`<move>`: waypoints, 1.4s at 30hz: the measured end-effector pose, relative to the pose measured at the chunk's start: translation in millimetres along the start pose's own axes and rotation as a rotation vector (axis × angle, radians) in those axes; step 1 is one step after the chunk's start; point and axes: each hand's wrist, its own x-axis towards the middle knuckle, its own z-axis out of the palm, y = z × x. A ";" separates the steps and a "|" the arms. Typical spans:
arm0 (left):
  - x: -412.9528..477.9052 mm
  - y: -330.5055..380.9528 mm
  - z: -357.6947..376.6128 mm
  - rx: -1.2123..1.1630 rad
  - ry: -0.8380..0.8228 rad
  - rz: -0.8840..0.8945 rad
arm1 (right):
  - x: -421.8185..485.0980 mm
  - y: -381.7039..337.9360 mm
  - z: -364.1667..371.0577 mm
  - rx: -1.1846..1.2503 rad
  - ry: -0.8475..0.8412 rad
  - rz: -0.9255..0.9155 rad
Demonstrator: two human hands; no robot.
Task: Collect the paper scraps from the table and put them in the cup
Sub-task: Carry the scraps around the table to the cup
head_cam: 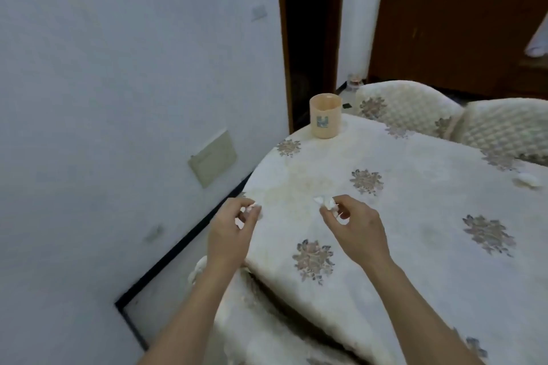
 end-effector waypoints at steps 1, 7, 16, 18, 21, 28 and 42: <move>-2.2 -7.2 -14.4 0.015 0.035 -0.029 | 1.9 -10.9 12.9 0.009 -0.034 -0.025; -15.3 -47.6 -92.1 0.125 0.222 -0.099 | 10.2 -73.0 86.7 0.065 -0.187 -0.159; -5.1 -112.7 -159.2 0.101 0.355 -0.180 | 24.7 -136.4 189.5 0.023 -0.337 -0.257; 10.7 -135.7 -169.4 0.091 0.354 -0.199 | 34.4 -149.3 213.1 0.016 -0.330 -0.268; 43.7 -180.2 -182.8 0.075 0.315 -0.210 | 54.0 -166.8 254.8 0.001 -0.315 -0.264; 143.0 -281.8 -224.5 0.106 0.207 -0.185 | 107.5 -214.3 359.7 -0.088 -0.318 -0.223; 264.8 -346.8 -272.7 0.057 0.179 -0.173 | 199.8 -270.5 450.7 -0.020 -0.277 -0.151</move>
